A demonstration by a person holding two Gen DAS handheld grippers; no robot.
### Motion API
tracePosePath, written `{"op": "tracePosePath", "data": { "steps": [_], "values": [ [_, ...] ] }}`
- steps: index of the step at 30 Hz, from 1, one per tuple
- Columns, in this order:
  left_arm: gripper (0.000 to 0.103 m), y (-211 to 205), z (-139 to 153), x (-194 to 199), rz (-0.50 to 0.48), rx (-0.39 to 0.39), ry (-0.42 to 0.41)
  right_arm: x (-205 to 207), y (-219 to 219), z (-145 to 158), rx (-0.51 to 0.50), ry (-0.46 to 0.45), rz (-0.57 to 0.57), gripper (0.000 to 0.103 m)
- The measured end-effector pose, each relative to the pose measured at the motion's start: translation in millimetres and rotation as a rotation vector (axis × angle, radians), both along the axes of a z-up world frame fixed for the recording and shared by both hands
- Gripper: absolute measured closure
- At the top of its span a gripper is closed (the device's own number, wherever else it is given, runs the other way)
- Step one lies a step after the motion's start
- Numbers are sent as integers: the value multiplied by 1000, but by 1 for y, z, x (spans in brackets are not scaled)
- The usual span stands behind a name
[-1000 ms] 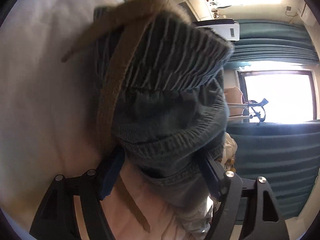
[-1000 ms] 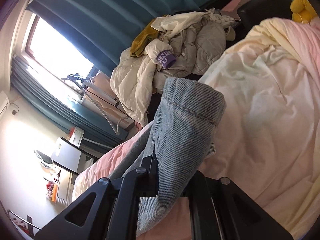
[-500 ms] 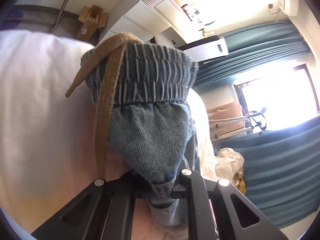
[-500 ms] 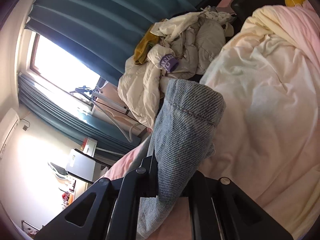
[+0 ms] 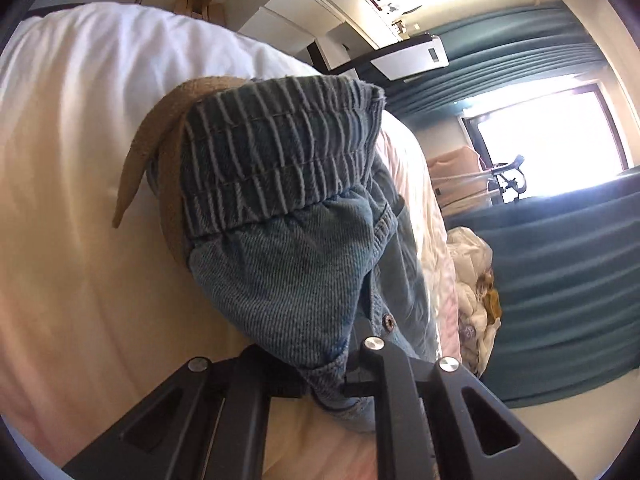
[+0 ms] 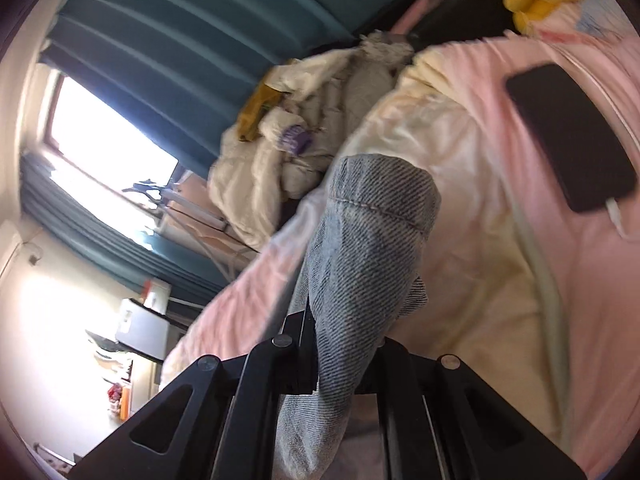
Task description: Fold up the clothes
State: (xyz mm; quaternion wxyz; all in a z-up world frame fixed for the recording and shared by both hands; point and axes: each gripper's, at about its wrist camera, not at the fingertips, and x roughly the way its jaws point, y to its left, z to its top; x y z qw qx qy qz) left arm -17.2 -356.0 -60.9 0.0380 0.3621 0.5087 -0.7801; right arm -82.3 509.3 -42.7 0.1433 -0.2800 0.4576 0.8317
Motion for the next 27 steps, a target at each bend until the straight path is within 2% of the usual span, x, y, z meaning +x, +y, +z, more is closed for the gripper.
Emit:
{"op": "tracePosePath", "data": {
  "steps": [1,3,5,7,9,10,13,15,16,18,22,27],
  "values": [
    [92,-1,-3,0,-14,5,-4,0,1,-6,30,-36,6,98],
    [89,-3,-3,2,-28,6,-12,-7,-5,-16,160,-134,57,98],
    [86,-1,1,15,-37,-27,-26,-11,-9,-24,225,-207,96,97],
    [75,1,11,28,-52,-108,-8,-9,-6,-29,207,-215,99,97],
    [51,2,26,38,-68,-206,30,-7,-4,-32,184,-212,93,97],
    [47,3,34,42,-76,-255,50,-7,-4,-33,191,-222,96,97],
    [42,-1,62,38,-101,-421,73,-10,-11,-35,250,-264,118,97],
    [42,-14,73,22,-115,-509,34,-11,-15,-35,279,-282,127,97],
    [42,-23,76,12,-131,-527,21,-11,-16,-35,287,-289,128,97],
    [42,-39,81,-9,-167,-530,-4,-11,-19,-35,299,-301,127,97],
    [42,-61,73,-57,-217,-477,-64,-10,-25,-33,326,-323,129,97],
    [42,-71,39,-115,-237,-463,-166,-12,-25,-33,317,-330,113,97]
  ]
}}
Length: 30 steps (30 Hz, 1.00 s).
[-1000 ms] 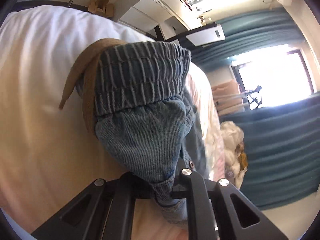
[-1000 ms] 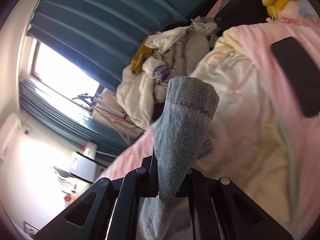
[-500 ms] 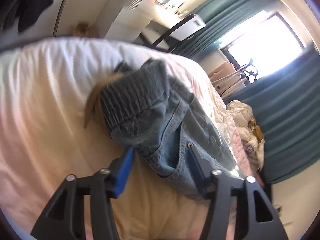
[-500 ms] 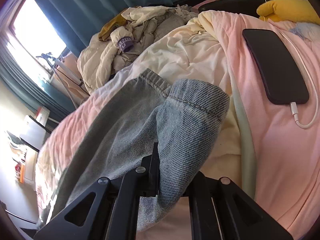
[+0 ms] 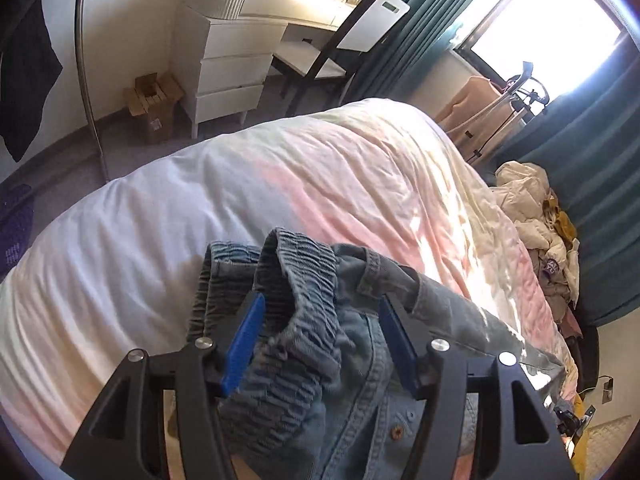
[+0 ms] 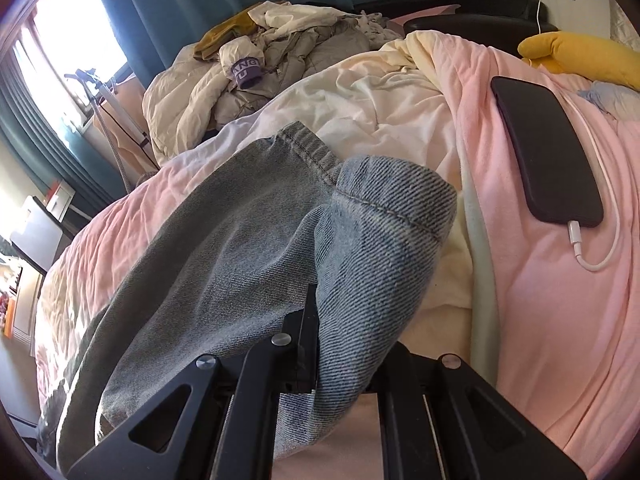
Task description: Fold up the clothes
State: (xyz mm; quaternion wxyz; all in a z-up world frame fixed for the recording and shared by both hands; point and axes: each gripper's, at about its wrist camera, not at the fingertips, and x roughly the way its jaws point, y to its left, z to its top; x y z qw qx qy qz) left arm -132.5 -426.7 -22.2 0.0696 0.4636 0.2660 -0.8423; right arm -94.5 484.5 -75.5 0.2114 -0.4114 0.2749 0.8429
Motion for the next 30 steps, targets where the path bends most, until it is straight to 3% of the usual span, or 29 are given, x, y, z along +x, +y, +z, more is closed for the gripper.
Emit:
{"op": "tracePosePath", "data": {
  "steps": [8,10,11,12,13,14,19,22,26,28,30],
  "values": [
    [43,11,-38,-41,-96,16,-110,-8,5,-6,-55,0,-63,97],
    [51,18,-39,-44,-114,-25,-105,-10,4,-7,-52,-7,-71,97],
    [60,19,-41,-43,-113,-27,-100,-11,4,-7,-47,-8,-72,97],
    [76,19,-42,-43,-109,-20,-94,-12,3,-6,-42,-9,-73,97],
    [81,18,-44,-42,-105,-13,-88,-13,3,-6,-37,-9,-74,97],
    [93,18,-46,-41,-101,-6,-82,-13,3,-5,-37,-4,-75,97],
    [95,14,-24,-23,-55,-17,4,-6,5,4,-66,52,-88,97],
    [95,5,-2,-9,-26,1,61,-2,4,18,-69,147,-56,97],
    [95,-11,11,0,26,-18,60,4,4,45,-148,349,-15,97],
    [95,-18,8,0,48,-22,53,5,4,57,-191,440,2,97],
    [95,-21,-7,-5,59,-31,20,7,8,60,-212,474,7,97]
  ]
}}
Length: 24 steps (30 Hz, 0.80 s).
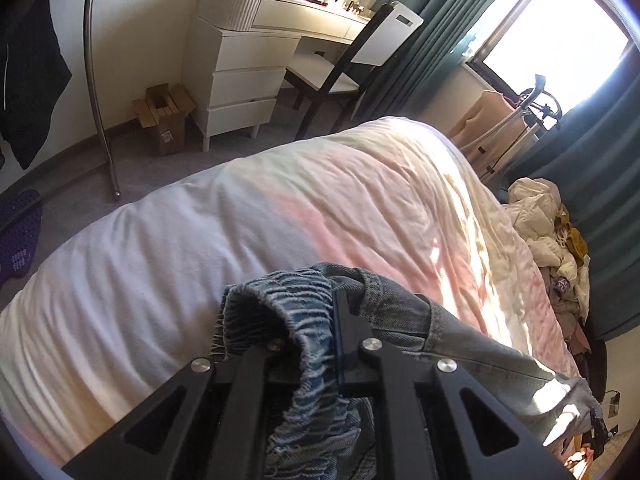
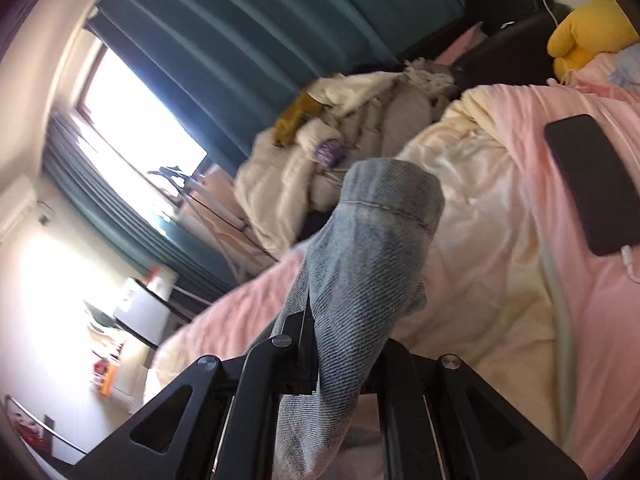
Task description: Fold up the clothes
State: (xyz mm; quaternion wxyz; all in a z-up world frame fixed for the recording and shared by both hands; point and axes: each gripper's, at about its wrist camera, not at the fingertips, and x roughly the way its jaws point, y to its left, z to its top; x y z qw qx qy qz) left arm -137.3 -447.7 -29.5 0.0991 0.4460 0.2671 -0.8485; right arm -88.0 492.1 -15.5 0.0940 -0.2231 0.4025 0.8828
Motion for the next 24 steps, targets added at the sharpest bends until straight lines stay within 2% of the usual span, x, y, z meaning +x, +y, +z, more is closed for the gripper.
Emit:
{"op": "tracePosePath", "data": {
  "steps": [2,4,5,7,9,10,12,14,17,20,24],
  "values": [
    [95,1,-20,-6,-1,-5,-38,-3,7,-13,-39,-51,-14,97],
    [95,2,-36,-11,-5,-11,-56,-7,19,-40,-108,-166,-31,97],
    [95,3,-39,-12,-9,-13,-49,-8,25,-58,-151,-247,-38,97],
    [94,6,-40,-12,-22,-20,-39,-8,34,-90,-239,-351,-45,97],
    [94,7,-36,-11,-27,-18,-41,-8,41,-102,-291,-345,-42,97],
    [93,6,-32,-8,-25,-8,-40,-10,41,-101,-283,-343,-37,97],
    [81,6,-22,-1,-17,-2,-27,-17,37,-95,-232,-350,-25,97],
    [75,6,-9,10,-10,-25,-1,-21,35,-89,-192,-343,-14,97],
    [55,13,14,28,-3,-65,51,-24,32,-80,-132,-299,7,97],
    [55,28,35,45,1,-108,83,-25,27,-71,-83,-266,21,97],
    [55,73,54,50,-69,-169,111,-29,27,-73,-78,-282,23,97]
  ]
}}
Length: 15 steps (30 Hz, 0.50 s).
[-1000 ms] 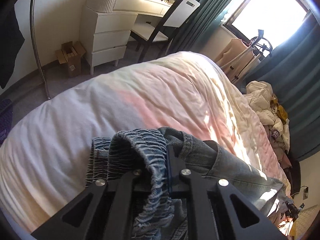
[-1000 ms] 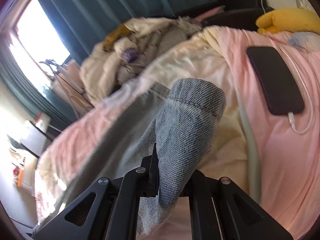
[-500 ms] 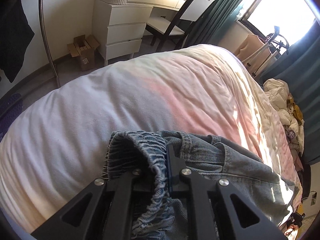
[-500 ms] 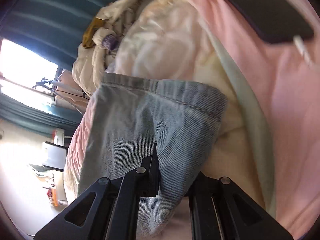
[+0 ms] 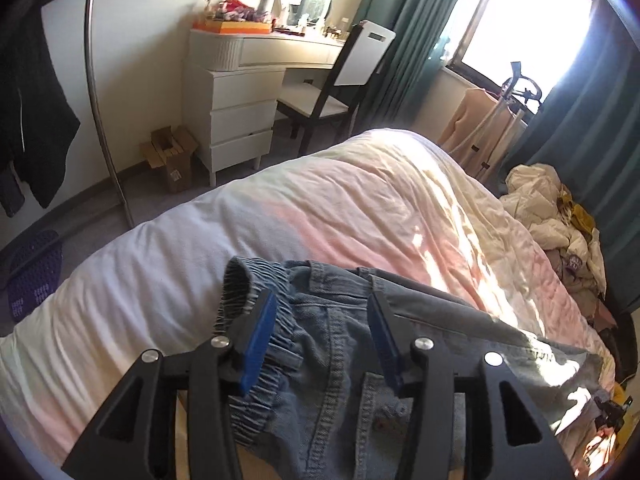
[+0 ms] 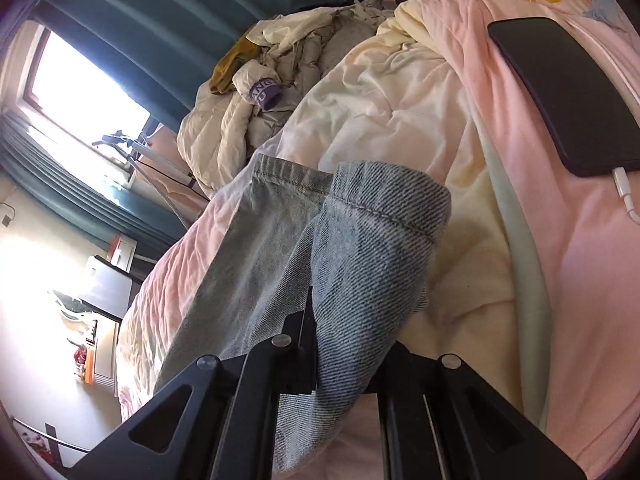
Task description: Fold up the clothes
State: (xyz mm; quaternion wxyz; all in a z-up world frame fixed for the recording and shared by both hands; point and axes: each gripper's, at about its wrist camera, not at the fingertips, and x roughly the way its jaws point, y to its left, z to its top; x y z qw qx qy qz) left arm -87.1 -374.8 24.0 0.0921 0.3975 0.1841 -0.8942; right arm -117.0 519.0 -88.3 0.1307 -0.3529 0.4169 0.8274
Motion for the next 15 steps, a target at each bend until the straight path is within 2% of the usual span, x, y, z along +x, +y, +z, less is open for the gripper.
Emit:
{"op": "tracePosePath", "data": {
  "steps": [4,9,15],
  "values": [
    [55,56,5,-8,-63,32,20,2,-2,0,13,-2,11,97],
    [55,142,2,-28,-156,32,37,8,-3,1,28,2,21,97],
    [55,242,-22,-48,-247,2,-9,7,1,-4,12,-6,6,97]
  ]
}}
